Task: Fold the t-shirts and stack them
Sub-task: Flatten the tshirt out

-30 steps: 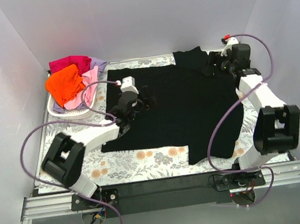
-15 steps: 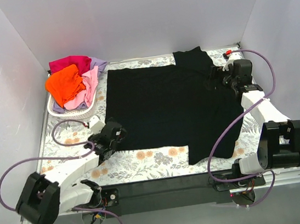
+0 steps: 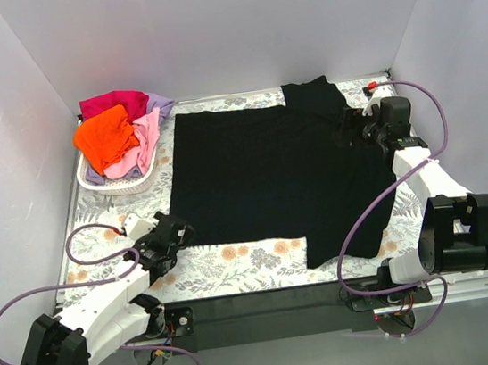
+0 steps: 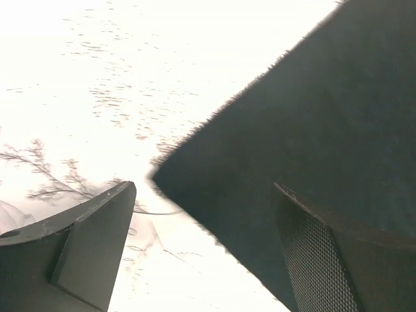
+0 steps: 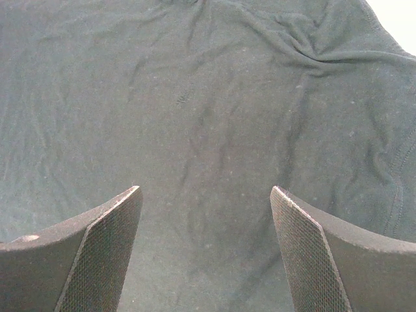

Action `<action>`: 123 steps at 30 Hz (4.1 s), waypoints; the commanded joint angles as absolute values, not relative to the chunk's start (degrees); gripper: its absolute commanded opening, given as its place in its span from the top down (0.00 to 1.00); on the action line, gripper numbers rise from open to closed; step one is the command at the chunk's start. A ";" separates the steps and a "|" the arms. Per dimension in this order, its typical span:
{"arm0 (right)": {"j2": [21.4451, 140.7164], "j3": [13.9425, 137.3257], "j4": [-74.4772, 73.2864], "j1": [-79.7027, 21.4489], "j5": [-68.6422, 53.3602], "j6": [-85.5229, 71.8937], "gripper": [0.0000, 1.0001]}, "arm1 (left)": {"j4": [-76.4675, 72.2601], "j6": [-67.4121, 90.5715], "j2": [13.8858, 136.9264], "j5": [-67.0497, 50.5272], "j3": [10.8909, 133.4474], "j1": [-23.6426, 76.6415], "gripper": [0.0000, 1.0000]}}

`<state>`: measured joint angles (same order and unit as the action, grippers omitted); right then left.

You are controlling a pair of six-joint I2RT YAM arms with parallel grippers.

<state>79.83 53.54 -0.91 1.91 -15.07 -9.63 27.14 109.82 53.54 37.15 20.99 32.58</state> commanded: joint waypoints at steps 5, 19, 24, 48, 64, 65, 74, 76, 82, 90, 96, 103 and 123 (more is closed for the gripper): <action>80.59 53.79 2.02 2.29 -16.61 -9.40 0.27 | 28.13 111.19 49.13 36.66 18.72 29.10 0.26; 78.84 52.82 2.11 2.55 -16.17 -9.32 0.27 | 23.20 104.15 54.05 30.85 19.25 25.49 0.45; 78.40 52.47 2.11 2.90 -16.00 -9.32 0.27 | 22.76 103.54 54.23 30.41 19.16 24.87 0.53; 69.18 48.87 -7.55 2.99 -5.54 -9.93 0.28 | 3.43 87.20 59.06 20.49 25.57 20.84 1.00; 73.82 39.46 -13.81 1.58 -1.41 -11.78 0.25 | 0.44 81.74 57.04 20.65 23.99 20.21 1.00; 74.70 39.55 -13.36 1.58 -1.49 -11.78 0.25 | 0.35 81.65 57.39 20.83 23.99 20.21 1.00; 87.09 43.76 -11.08 1.49 -0.44 -11.60 0.27 | 0.79 81.04 61.34 22.24 26.10 19.95 1.00; 89.46 45.34 -10.72 1.49 -0.26 -11.78 0.27 | 0.35 81.12 62.13 22.06 26.54 19.34 1.00; 96.06 50.88 -10.55 1.49 4.30 -12.65 0.27 | -2.71 80.25 68.19 21.97 28.47 15.82 1.00; 103.53 61.17 -9.32 1.41 2.64 -12.31 0.29 | -5.36 79.28 75.67 19.78 33.57 11.16 1.00; 89.00 54.43 -10.36 -3.24 5.09 -12.74 0.29 | -6.24 78.49 74.80 17.40 33.31 11.08 1.00; 72.26 43.79 -18.62 -12.29 9.49 -15.73 0.27 | -5.89 77.78 72.87 15.30 32.96 11.07 1.00; 65.91 39.99 -38.67 -25.40 14.94 -20.83 0.27 | -5.98 77.78 69.96 14.06 31.03 11.16 1.00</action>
<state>63.57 37.82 -36.91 -24.82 13.45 -20.47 -5.63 78.59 72.25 13.91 31.44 11.40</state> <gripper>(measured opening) 0.731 0.018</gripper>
